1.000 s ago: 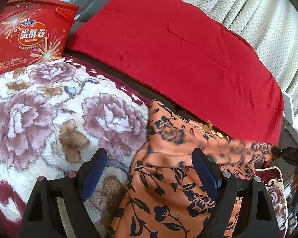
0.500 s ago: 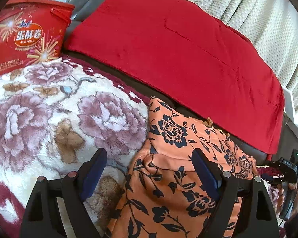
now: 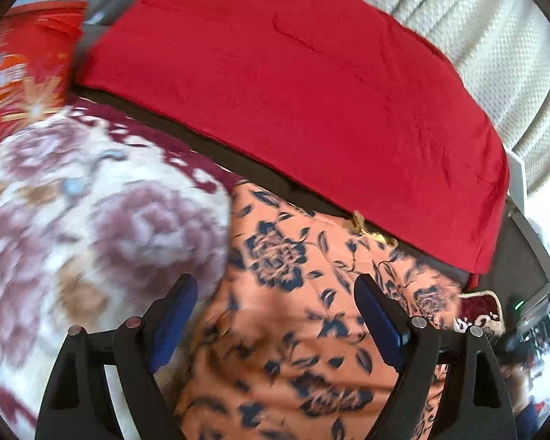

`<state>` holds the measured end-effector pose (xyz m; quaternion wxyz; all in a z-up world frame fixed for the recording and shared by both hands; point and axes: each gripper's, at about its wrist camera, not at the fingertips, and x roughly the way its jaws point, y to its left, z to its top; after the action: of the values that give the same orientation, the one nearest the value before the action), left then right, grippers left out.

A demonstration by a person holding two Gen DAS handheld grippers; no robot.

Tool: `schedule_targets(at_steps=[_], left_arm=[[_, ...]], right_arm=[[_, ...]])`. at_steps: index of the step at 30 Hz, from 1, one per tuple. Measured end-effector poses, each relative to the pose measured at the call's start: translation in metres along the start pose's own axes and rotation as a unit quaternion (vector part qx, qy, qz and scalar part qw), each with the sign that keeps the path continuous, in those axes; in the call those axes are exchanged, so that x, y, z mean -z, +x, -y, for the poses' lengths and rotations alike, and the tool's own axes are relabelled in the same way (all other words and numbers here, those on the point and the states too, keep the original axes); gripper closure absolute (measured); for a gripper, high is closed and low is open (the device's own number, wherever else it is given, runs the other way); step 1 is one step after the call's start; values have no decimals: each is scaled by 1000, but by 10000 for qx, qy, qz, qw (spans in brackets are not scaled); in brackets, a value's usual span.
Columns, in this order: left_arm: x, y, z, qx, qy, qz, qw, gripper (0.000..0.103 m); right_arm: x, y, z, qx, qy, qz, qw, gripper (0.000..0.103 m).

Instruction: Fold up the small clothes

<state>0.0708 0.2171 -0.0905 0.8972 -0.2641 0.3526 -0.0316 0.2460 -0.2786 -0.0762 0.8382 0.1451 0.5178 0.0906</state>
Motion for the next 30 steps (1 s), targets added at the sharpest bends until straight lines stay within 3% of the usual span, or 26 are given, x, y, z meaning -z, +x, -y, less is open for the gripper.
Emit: schedule_targets(at_steps=[1, 2, 5, 7, 10, 14, 16, 17, 18, 20, 21, 23, 24, 26, 27, 29, 30], left_arm=[[-5, 9, 0, -39, -17, -145, 9999, 15], [-11, 20, 0, -62, -52, -305, 9995, 15], [-23, 53, -6, -145, -133, -732, 9971, 15], [-28, 72, -11, -255, -114, -913, 9954, 15], [-29, 97, -29, -219, -523, -1242, 9906, 15], [-35, 95, -26, -104, -422, -1072, 9933, 16], [-38, 97, -21, -44, -204, -1060, 9942, 28], [-40, 102, -19, -22, -142, -1171, 9930, 56], [-40, 107, -19, -26, -109, -1296, 9915, 79], [-43, 107, -17, -43, -6, -1207, 9927, 91], [-44, 103, -15, 44, 74, -1098, 9939, 91], [-47, 98, -11, -2, 291, -876, 9957, 92], [-47, 106, -14, -120, 314, -971, 9947, 91], [-43, 123, -30, -239, 43, -1235, 9920, 91], [-42, 120, -33, -169, -51, -1182, 9928, 90], [-42, 110, -30, -156, 5, -1084, 9940, 83], [-43, 102, -26, -174, 87, -1039, 9944, 77]], right_arm=[[6, 11, 10, 71, 46, -271, 9996, 51], [12, 15, 21, -170, 177, -281, 9993, 51], [16, -12, 44, -694, 594, 261, 9955, 28], [9, -27, 58, -767, 656, 520, 9935, 25], [-10, -29, 82, -821, 961, 626, 9900, 25], [-30, -6, 110, -1030, 1261, 545, 9852, 25], [-42, 4, 116, -1102, 1152, 421, 9863, 25], [-48, 12, 114, -1193, 1068, 318, 9866, 25], [-51, 21, 109, -1227, 946, 179, 9878, 28], [-55, 31, 98, -1107, 637, 73, 9918, 63], [-57, 31, 91, -943, 455, 92, 9945, 88], [-56, 19, 82, -723, 249, 377, 9964, 89], [-53, 10, 83, -509, 217, 587, 9967, 90], [-53, 24, 94, 103, 189, 393, 9990, 90], [-50, 38, 107, 107, 392, 124, 9991, 89], [-46, 27, 120, -334, 704, 362, 9963, 87], [-42, 15, 123, -521, 836, 493, 9939, 79]])
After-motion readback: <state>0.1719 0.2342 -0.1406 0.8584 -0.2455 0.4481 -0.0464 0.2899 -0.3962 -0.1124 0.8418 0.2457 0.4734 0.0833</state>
